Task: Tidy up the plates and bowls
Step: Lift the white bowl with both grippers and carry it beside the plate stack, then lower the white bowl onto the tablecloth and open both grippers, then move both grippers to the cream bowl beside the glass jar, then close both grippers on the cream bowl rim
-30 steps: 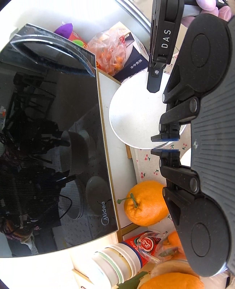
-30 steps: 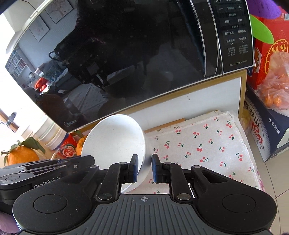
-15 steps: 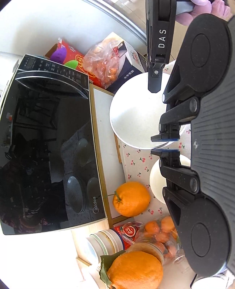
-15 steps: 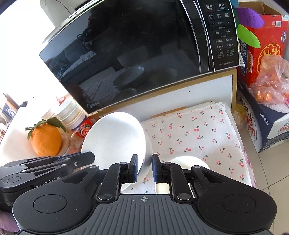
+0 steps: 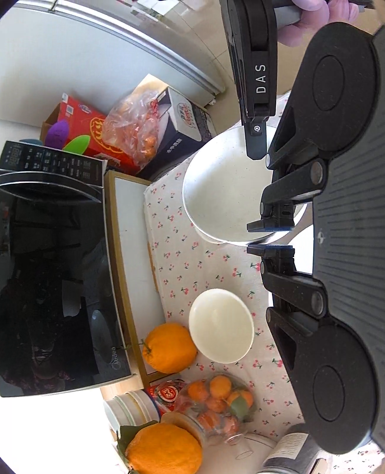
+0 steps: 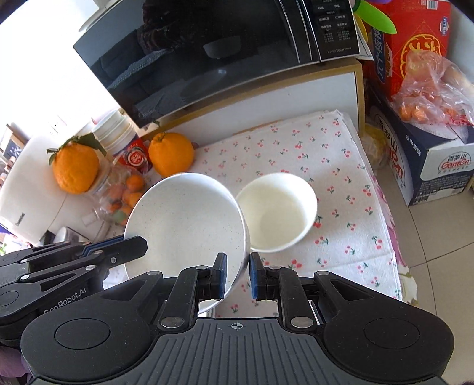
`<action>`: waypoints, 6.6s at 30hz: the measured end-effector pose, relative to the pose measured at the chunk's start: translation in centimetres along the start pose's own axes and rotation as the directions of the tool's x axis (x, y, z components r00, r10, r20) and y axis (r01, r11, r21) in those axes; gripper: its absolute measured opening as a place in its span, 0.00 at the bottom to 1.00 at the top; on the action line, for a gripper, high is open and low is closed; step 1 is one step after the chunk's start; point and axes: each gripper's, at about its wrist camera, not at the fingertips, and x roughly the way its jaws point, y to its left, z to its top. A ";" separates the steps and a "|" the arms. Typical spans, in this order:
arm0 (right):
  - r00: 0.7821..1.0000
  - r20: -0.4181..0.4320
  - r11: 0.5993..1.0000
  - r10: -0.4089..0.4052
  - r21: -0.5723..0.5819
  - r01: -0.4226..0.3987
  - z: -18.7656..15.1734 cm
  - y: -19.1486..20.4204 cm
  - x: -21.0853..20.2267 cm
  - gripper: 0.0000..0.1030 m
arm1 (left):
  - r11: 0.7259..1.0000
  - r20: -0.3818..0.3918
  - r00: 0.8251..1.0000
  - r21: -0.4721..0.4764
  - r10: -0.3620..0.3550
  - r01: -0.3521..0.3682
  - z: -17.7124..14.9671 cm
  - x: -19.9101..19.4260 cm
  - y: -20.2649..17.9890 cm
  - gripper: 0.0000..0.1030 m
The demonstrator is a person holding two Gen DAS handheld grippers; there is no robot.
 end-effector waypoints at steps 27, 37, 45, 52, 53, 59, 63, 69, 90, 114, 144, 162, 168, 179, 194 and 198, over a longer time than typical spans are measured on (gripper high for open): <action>0.983 -0.166 0.996 -0.083 0.004 0.084 -6.4 -4.3 2.7 0.16 | 0.998 -0.148 0.989 0.051 -0.025 0.033 -6.5 3.6 -3.8 0.08; 0.977 -0.192 0.995 -0.093 0.002 0.095 -6.8 -4.4 3.6 0.16 | 0.998 -0.178 0.984 0.053 -0.018 0.028 -7.1 4.3 -3.7 0.08; 0.975 -0.198 0.995 -0.099 -0.004 0.100 -6.7 -4.4 3.9 0.16 | 0.998 -0.182 0.983 0.056 -0.014 0.024 -7.3 4.4 -3.6 0.08; 0.975 -0.199 0.995 -0.104 -0.012 0.103 -6.6 -4.2 4.0 0.16 | 0.998 -0.186 0.983 0.055 -0.010 0.021 -7.3 4.6 -3.6 0.08; 0.975 -0.199 0.995 -0.104 -0.012 0.104 -6.6 -4.2 4.0 0.16 | 0.998 -0.187 0.982 0.054 -0.011 0.021 -7.3 4.6 -3.6 0.08; 0.974 -0.201 0.995 -0.101 -0.007 0.101 -6.6 -4.2 4.0 0.16 | 0.998 -0.187 0.982 0.052 -0.011 0.021 -7.2 4.6 -3.6 0.08; 0.975 -0.200 0.995 -0.097 -0.006 0.098 -6.6 -4.1 3.9 0.19 | 0.998 -0.188 0.982 0.050 -0.013 0.022 -7.2 4.6 -3.6 0.10; 0.976 -0.199 0.995 -0.093 0.002 0.095 -6.4 -4.1 3.8 0.19 | 0.999 -0.181 0.983 0.041 -0.022 0.030 -7.2 4.4 -3.6 0.14; 0.986 -0.132 0.994 -0.107 0.022 0.110 -4.1 -3.1 1.0 0.62 | 1.000 -0.096 0.995 0.004 -0.003 0.004 -5.4 1.5 -2.6 0.51; 0.996 -0.052 0.998 -0.069 -0.001 0.069 1.3 -0.1 2.5 0.92 | 0.984 -0.070 0.993 -0.146 0.095 -0.104 -2.1 1.2 5.3 0.99; 0.999 -0.005 0.999 0.054 0.001 -0.054 7.5 5.6 15.0 0.92 | 0.912 -0.045 0.986 -0.374 0.161 -0.166 0.3 6.8 13.0 0.91; 0.998 0.019 0.998 0.054 -0.018 -0.054 7.6 5.8 17.4 0.52 | 0.871 0.025 1.000 -0.492 0.019 -0.004 -1.4 8.6 15.1 0.38; 0.999 0.003 0.999 0.046 -0.019 -0.046 7.2 5.9 18.0 0.36 | 0.865 0.025 0.999 -0.503 0.022 -0.006 -1.9 8.6 15.2 0.24; 0.998 -0.029 0.998 0.056 0.008 -0.056 6.7 5.8 19.3 0.13 | 0.861 0.033 0.999 -0.508 0.022 -0.002 -2.7 8.6 15.5 0.11; 0.999 -0.010 0.999 0.051 -0.014 -0.051 7.1 6.4 17.4 0.08 | 0.870 0.068 0.997 -0.493 0.034 0.003 -1.9 7.2 14.7 0.08; 0.999 0.004 0.999 0.044 -0.015 -0.044 7.2 6.5 16.2 0.08 | 0.878 0.089 0.995 -0.478 0.034 0.012 -1.6 6.4 14.1 0.08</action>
